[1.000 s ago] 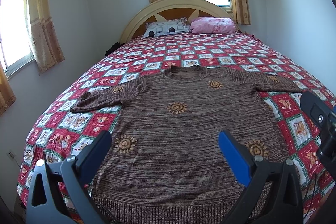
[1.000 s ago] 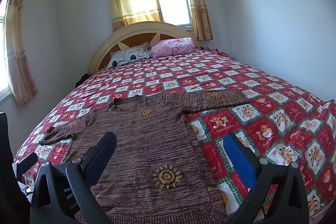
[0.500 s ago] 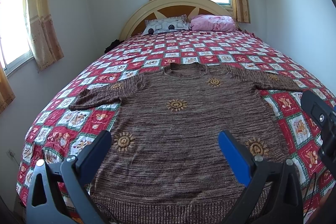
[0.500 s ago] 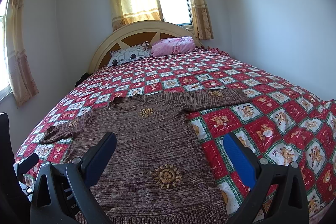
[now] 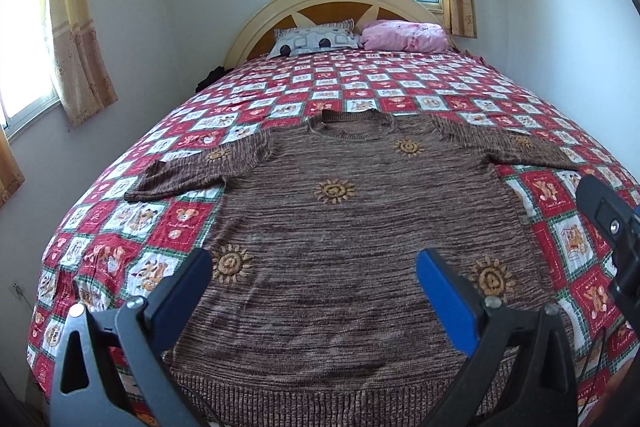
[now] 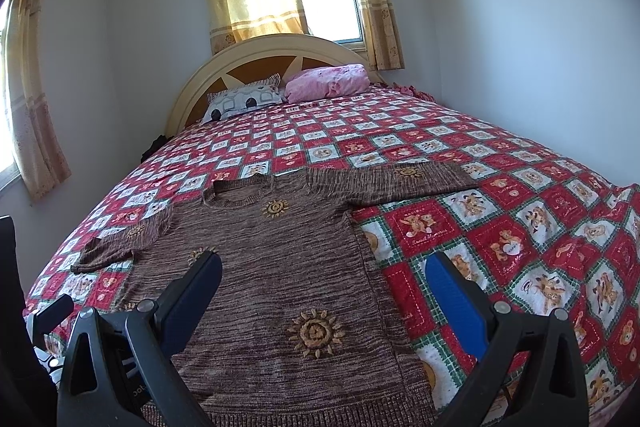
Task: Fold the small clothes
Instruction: 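Lower the right gripper onto the sweater sleeve and close on it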
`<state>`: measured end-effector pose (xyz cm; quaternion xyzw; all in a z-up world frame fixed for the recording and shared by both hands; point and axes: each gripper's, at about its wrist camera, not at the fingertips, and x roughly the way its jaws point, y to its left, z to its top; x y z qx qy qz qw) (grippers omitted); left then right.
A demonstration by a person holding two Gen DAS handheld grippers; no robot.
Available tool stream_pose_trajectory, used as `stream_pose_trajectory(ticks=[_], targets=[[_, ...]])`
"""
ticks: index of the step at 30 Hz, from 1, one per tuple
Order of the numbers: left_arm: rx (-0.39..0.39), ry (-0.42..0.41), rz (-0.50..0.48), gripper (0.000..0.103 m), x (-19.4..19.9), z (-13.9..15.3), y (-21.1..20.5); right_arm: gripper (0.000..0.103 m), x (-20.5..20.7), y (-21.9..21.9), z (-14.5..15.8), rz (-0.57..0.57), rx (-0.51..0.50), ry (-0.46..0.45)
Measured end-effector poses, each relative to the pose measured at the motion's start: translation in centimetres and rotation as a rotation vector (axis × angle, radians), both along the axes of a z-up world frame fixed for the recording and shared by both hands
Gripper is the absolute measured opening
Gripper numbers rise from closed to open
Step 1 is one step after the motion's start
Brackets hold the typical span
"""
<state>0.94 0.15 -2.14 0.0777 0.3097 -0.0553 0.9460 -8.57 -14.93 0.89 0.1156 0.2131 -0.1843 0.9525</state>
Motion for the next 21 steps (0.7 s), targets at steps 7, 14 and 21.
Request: stream_pose_trajectory(ticks=[7,14,21], targets=[[0.002,0.025,-0.015,0.103,2.1,-1.6,0.2,0.102,1.5,-1.7,-1.1,-0.015,-0.012,0.041],[-0.009,0.131,-0.003,0.103,7.4,-4.2,1.5,0.102,3.6,-7.8,-3.5,-0.084,0.073,0.108],[0.016,0.108,0.022,0.103,12.8,-3.9,0.9,0.079,7.3,-18.6,-2.1,-0.18,0.152,0.118]])
